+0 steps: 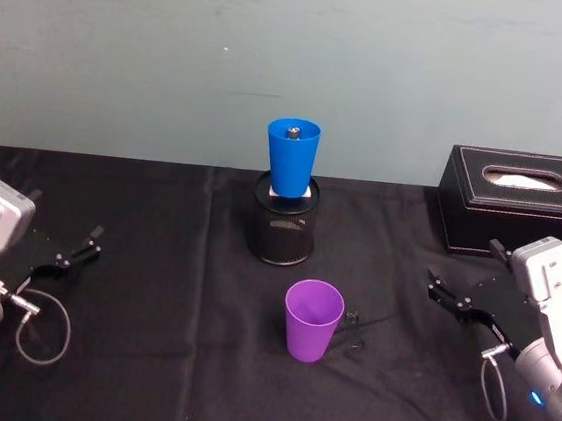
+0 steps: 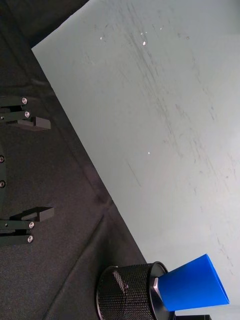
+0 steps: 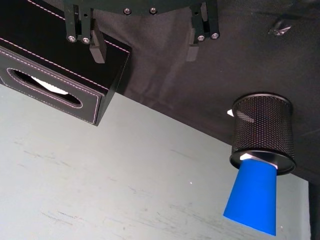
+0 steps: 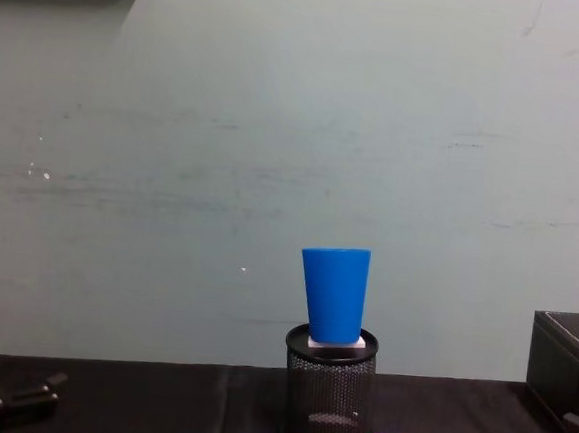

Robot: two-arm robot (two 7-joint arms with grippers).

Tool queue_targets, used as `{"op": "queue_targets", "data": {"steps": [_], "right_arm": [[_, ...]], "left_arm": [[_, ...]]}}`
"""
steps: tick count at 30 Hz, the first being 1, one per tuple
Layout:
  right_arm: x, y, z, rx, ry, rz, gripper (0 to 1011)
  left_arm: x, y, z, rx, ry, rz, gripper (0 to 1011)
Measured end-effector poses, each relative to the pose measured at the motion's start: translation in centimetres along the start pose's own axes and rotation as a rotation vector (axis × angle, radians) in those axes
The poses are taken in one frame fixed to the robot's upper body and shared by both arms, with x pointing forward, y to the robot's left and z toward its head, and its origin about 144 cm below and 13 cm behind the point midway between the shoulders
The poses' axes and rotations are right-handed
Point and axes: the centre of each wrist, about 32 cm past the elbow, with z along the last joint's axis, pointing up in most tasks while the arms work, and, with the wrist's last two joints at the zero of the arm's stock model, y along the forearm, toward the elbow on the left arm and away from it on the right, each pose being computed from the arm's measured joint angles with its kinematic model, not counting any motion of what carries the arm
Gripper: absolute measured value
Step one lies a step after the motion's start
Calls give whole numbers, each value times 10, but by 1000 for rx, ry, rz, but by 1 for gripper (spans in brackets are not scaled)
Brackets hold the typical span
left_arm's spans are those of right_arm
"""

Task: Pick up one cup with a gripper and tap it against the other cup.

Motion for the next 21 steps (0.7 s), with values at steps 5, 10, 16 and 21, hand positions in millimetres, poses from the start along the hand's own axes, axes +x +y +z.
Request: {"op": "queue_targets", "data": {"steps": [5,10,16,21], "right_arm": [[0,0,0,0,0,0,1004],[0,0,0,0,0,0,1004],[0,0,0,0,0,0,1004],[6,-2,4,33,14,8,1004]], "left_arm": [[0,0,0,0,0,0,1000],[0,0,0,0,0,0,1000],[0,0,0,0,0,0,1000],[0,0,0,0,0,0,1000]]}}
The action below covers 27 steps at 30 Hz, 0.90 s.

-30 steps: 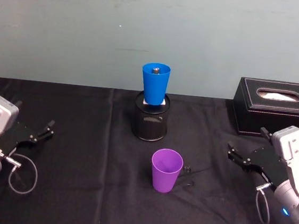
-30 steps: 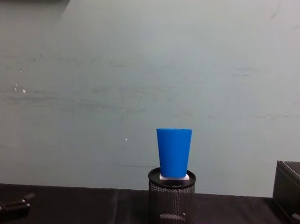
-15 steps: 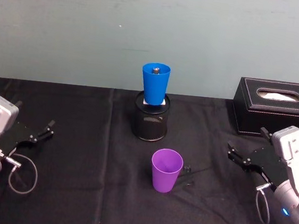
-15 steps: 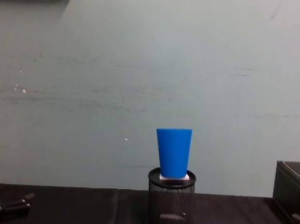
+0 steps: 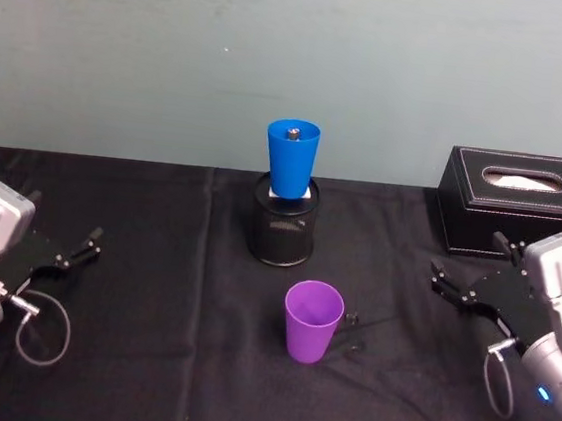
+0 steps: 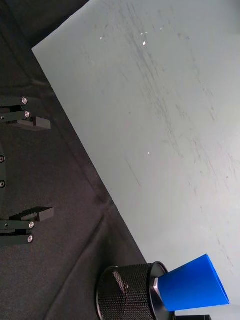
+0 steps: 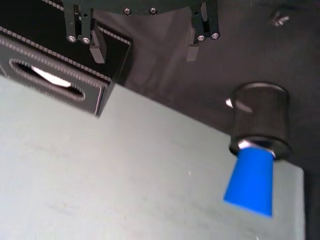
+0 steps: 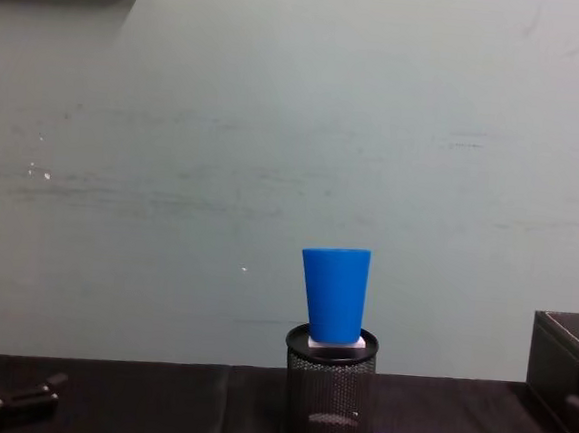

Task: Pick up one cup with a gripper and tap it against the other cup.

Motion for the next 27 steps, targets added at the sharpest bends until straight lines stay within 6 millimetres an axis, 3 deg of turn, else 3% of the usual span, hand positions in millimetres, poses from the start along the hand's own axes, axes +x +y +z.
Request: {"op": "queue_targets", "data": {"steps": [11,18,27], "right_arm": [[3,-23,10,100,34,78,1004],[1,-43,2,99,108,242,1004],[-15,-51,-9,98,140,413,1004]], "left_arm": [[0,0,0,0,0,0,1000],[0,0,0,0,0,0,1000],[0,0,0,0,0,0,1000]]}}
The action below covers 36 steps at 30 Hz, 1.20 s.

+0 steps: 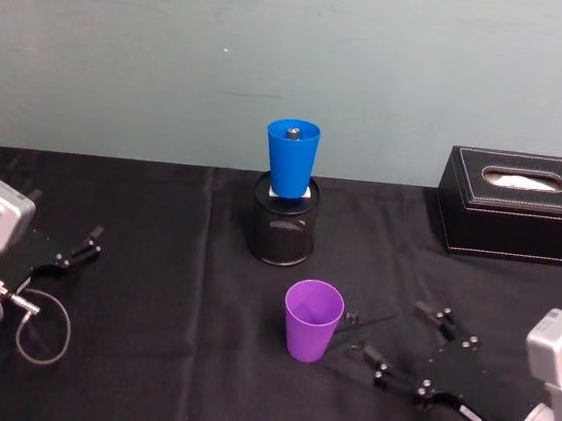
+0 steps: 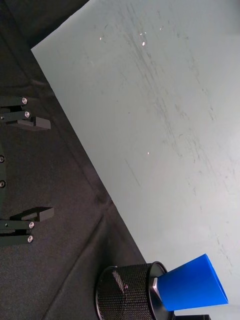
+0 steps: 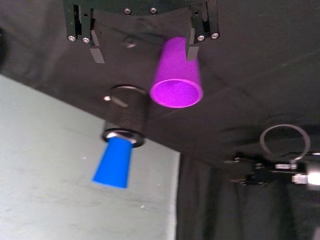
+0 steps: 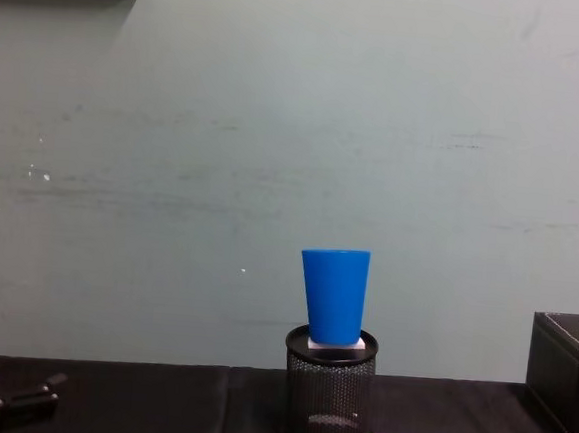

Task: Pick up one cup with a gripper and tap it against the other cup.

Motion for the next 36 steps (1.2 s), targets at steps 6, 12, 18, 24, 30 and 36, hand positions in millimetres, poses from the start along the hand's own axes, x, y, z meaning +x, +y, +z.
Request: {"op": "queue_targets", "data": {"steps": [6,12,18,24,30,36], "right_arm": [[-9,15,-5,-21,29,54,1004],[-10,31,-5,-35,48,67,1004],[-12,47,-5,-42,60,75,1004],[-19,59,-3,-38,64,78,1004],[-24,66,-4,-40,81,56,1004],[-26,72,-6,-34,103,41,1004]], "left_arm": [[0,0,0,0,0,0,1000],[0,0,0,0,0,0,1000],[0,0,0,0,0,0,1000],[0,0,0,0,0,0,1000],[0,0,0,0,0,0,1000],[0,0,0,0,0,0,1000]]}}
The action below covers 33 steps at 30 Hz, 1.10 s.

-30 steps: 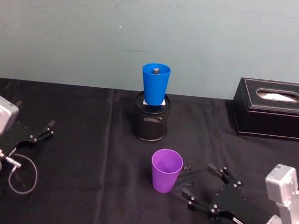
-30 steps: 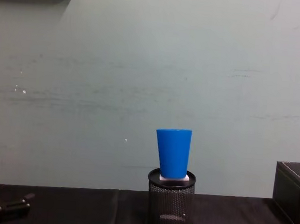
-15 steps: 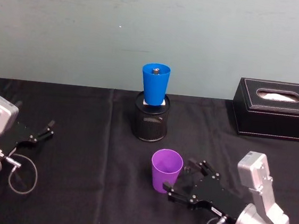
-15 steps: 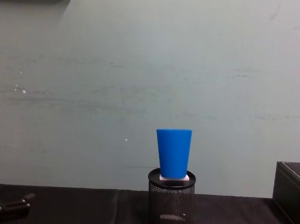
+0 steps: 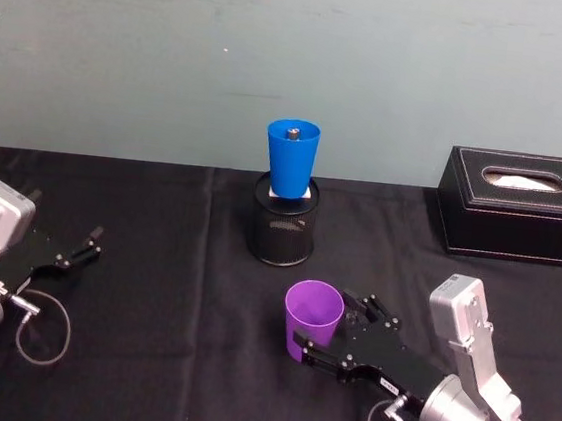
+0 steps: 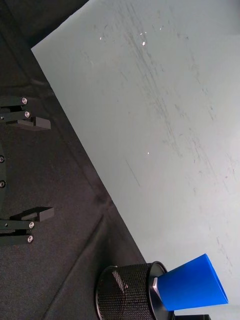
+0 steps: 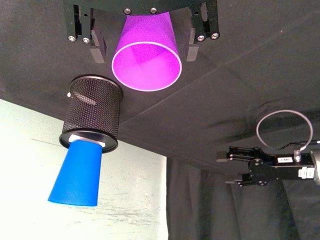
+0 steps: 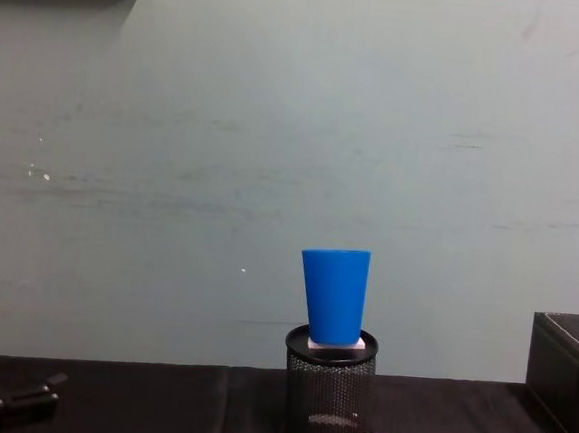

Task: Pick up one cup with a gripper and tap it against the other cup.

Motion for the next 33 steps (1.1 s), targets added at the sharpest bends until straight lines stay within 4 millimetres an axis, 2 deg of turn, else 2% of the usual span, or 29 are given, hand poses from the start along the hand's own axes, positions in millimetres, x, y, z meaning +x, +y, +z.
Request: {"op": "queue_targets", "data": {"steps": [18,33], "right_arm": [[3,23,-4,-1,14,-16,1004],[1,28,-3,8,27,-2,1004]], "left_arm": [[0,0,0,0,0,0,1000],[0,0,0,0,0,0,1000]]}}
